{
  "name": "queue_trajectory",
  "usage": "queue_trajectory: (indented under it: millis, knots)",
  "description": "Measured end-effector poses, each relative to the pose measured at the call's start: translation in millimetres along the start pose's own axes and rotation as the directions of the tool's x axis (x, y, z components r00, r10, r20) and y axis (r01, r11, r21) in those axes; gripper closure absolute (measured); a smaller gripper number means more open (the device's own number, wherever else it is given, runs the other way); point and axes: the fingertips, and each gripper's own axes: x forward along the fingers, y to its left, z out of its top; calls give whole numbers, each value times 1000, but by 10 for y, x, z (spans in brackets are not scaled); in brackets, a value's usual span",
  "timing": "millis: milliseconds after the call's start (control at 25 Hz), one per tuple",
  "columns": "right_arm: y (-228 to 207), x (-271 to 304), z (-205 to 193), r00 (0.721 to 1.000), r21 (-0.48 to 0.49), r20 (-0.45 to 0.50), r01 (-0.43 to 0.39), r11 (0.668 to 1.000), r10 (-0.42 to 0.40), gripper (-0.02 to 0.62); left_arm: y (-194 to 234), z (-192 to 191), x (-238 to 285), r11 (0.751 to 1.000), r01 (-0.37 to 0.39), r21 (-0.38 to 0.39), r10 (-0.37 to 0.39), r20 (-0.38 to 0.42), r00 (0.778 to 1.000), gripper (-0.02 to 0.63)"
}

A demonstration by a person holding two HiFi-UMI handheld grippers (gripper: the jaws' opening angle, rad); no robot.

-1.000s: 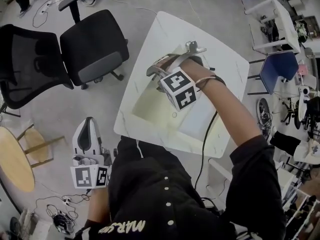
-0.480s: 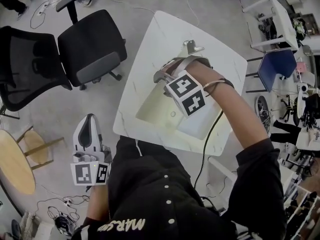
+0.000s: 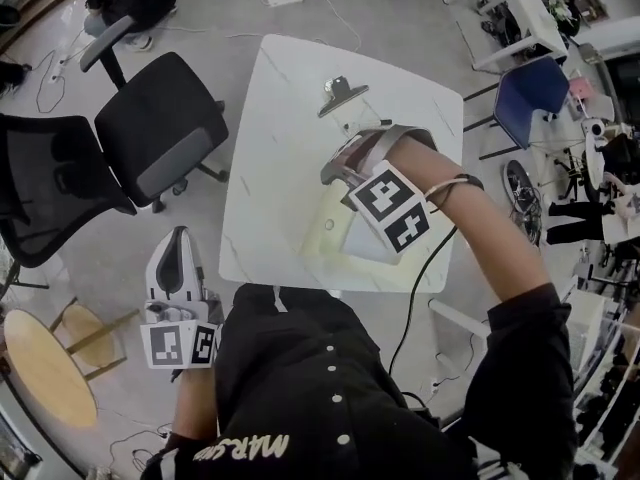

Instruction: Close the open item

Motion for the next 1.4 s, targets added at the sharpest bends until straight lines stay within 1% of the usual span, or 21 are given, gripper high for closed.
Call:
queue_trajectory:
  millis: [120,280,400,560,680,880,1080,1240,1400]
  knots:
    - [177,-78,-66,999,-15,-10,54,998,-54,468,-154,45,55,999,42,13,-42,2,999,583]
    - [457,-143,-169,997,59,-35,75,995,-73,480,-278,28,162,992,123,28,-123,-11,992,583]
    - [638,-187,-265,994,79,-59,100,992,-96,529,-358,13,227,984,173,33,-172,-25,985,583]
    - [928,-206,-373,986,71,-66,155,985,-151,537,-505,11,303,971,236,45,-234,-47,971,583]
    - [1136,-213,-464,976,65,-62,211,975,-207,537,-646,-7,334,962,267,57,-263,-60,963,583]
    - [1558,-122,-678,962,19,-67,265,964,-264,535,-884,-72,373,958,281,59,-277,-75,958,583]
    - [1992,39,-921,943,0,-40,330,944,-330,534,-1207,-114,385,951,301,66,-295,-92,951,583]
    - [2378,246,-1070,939,-6,-27,344,939,-344,528,-1430,-150,395,947,312,78,-303,-112,946,583]
    - [2680,544,-1183,946,16,-19,324,946,-324,520,-1617,-239,437,943,318,102,-303,-139,943,583]
